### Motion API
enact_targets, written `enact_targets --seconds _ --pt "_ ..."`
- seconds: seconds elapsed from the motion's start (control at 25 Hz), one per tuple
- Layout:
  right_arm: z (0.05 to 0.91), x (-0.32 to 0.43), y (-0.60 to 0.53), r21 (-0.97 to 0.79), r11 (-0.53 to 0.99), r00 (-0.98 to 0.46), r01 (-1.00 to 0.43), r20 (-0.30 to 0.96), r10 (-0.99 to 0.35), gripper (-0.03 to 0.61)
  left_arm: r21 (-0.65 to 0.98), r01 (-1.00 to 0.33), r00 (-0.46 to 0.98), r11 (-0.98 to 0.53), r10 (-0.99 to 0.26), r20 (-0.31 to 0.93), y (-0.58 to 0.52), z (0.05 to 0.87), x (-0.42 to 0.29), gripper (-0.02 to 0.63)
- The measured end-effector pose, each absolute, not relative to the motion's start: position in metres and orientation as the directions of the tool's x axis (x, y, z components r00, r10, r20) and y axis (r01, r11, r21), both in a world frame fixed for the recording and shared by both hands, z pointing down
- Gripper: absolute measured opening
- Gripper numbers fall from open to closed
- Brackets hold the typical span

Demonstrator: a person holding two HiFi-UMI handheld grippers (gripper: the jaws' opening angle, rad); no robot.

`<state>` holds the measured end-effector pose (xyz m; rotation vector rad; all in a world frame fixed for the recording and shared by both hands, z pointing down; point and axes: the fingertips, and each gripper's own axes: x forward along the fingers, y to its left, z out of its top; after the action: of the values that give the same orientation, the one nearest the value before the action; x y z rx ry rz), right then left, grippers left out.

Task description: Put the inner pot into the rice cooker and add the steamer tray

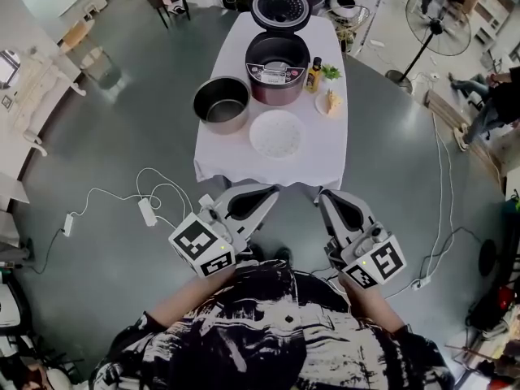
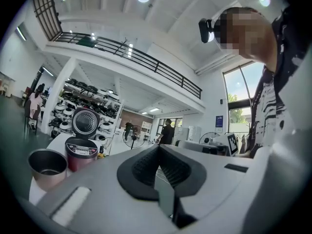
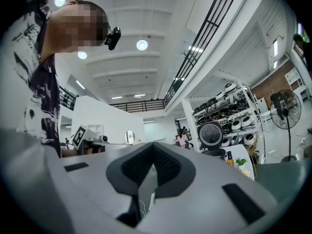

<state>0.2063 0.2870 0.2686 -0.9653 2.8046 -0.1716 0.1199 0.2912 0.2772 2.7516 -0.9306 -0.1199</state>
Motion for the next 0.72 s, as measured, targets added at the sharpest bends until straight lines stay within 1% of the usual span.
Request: enact_targets --seconds 0.12,0.16,0.2,0.32,0.72 --pt "0.259 0.204 0.286 -0.186 0.813 -0.790 -0.552 -0.194 -0.581 -0.003 0.252 -0.592 0.791 -0.766 -0.612 -0.003 0.290 0.277 0.118 0.005" --pt "0.255 0.203 0.284 -0.190 0.818 -0.789 -0.543 -0.219 -0.575 0.227 0.253 -0.593 0.790 -0.764 -0.614 -0.002 0.290 0.277 0.118 0.005" --pt "0.252 0.203 0.281 -0.189 0.815 -0.781 -0.547 -0.235 -0.579 0.511 0.253 -0.595 0.788 -0.763 -0.615 0.000 0.289 0.276 0.118 0.005" --pt "0.253 0.204 0.273 -0.173 0.802 -0.769 -0.572 -0.228 -0.598 0.531 0.256 -0.598 0.785 -0.759 -0.619 0.000 0.286 0.276 0.118 0.005" --pt "0.267 0.215 0.254 -0.176 0.797 -0.779 -0.578 -0.171 -0.603 0.532 0.272 -0.607 0.776 -0.747 -0.631 -0.002 0.268 0.283 0.129 0.005"
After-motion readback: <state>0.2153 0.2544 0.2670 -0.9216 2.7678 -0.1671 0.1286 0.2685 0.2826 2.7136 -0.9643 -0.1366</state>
